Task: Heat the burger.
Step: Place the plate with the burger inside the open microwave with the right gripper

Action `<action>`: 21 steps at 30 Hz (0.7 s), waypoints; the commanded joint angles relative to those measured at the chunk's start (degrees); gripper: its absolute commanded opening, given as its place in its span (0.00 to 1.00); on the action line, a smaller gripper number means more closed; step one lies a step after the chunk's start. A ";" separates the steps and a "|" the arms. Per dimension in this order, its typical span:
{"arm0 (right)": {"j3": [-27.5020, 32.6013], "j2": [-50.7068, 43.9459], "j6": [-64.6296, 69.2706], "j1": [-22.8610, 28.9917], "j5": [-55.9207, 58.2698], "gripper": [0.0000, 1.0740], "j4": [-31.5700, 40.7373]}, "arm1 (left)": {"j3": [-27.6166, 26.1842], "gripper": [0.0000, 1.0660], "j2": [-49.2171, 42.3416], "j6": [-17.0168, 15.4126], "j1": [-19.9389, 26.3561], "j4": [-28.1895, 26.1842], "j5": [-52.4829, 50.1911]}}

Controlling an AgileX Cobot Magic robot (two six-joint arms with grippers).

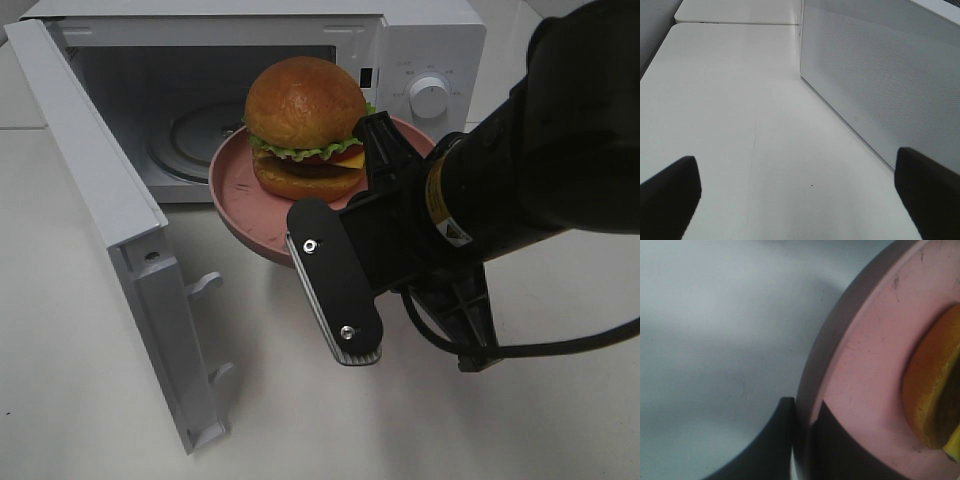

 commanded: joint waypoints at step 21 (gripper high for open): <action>-0.40 -1.09 -51.85 -13.24 -6.36 0.00 33.92 | 0.23 0.95 -1.43 -0.23 -0.11 0.00 -0.34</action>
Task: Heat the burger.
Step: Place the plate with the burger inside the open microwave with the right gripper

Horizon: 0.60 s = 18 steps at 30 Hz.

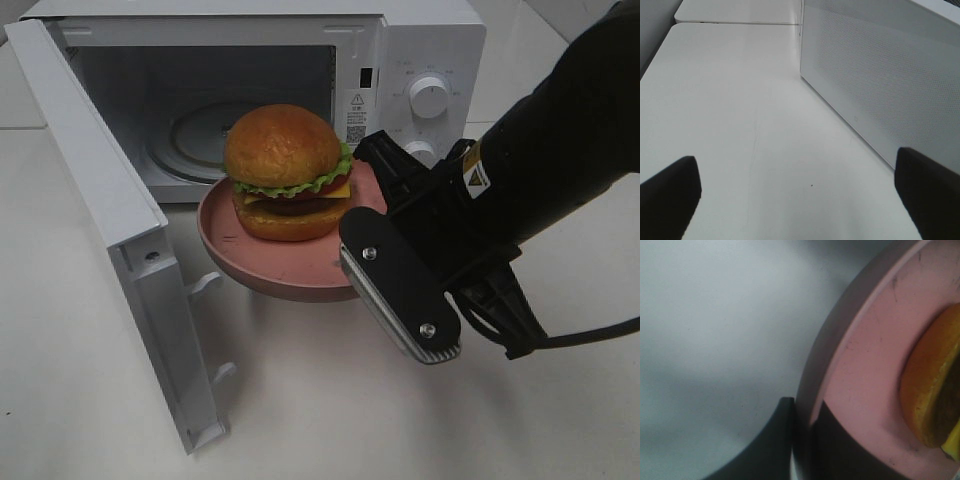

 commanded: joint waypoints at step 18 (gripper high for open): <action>-0.40 -0.46 -11.46 -3.84 -5.73 0.00 7.73 | 0.23 0.95 -1.43 -0.23 -0.11 0.00 -0.34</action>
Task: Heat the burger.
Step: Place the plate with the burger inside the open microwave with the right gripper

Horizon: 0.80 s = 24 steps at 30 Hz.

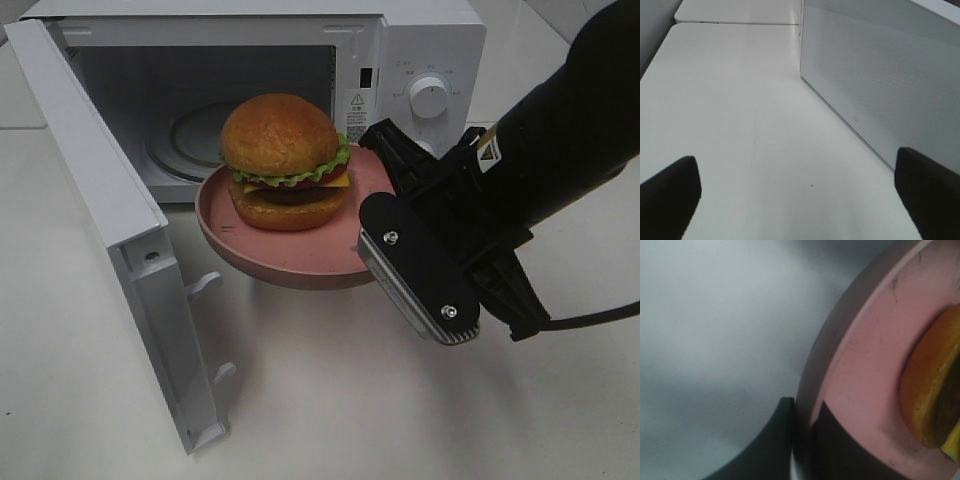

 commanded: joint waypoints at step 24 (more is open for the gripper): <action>-10.31 14.21 0.92 -0.06 -8.54 0.01 0.63 | 0.23 0.95 -1.43 -0.23 -0.11 -0.06 -0.34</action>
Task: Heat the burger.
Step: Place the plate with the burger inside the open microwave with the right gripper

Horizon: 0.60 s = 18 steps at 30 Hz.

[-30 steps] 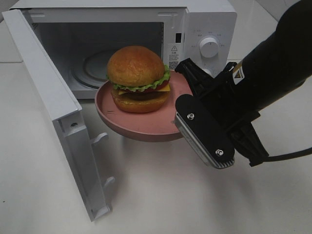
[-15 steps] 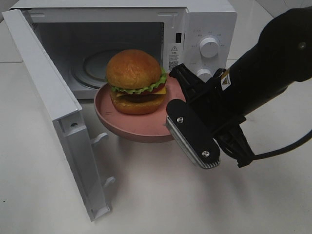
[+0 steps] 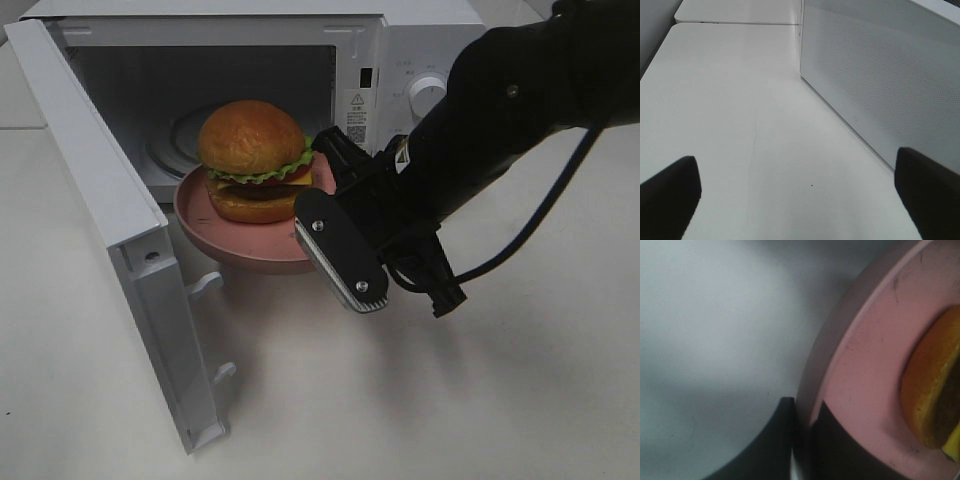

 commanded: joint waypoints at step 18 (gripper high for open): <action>-13.06 9.97 1.60 0.00 -2.98 0.02 -0.29 | 0.23 0.95 -1.43 -0.23 -0.11 -0.06 -0.34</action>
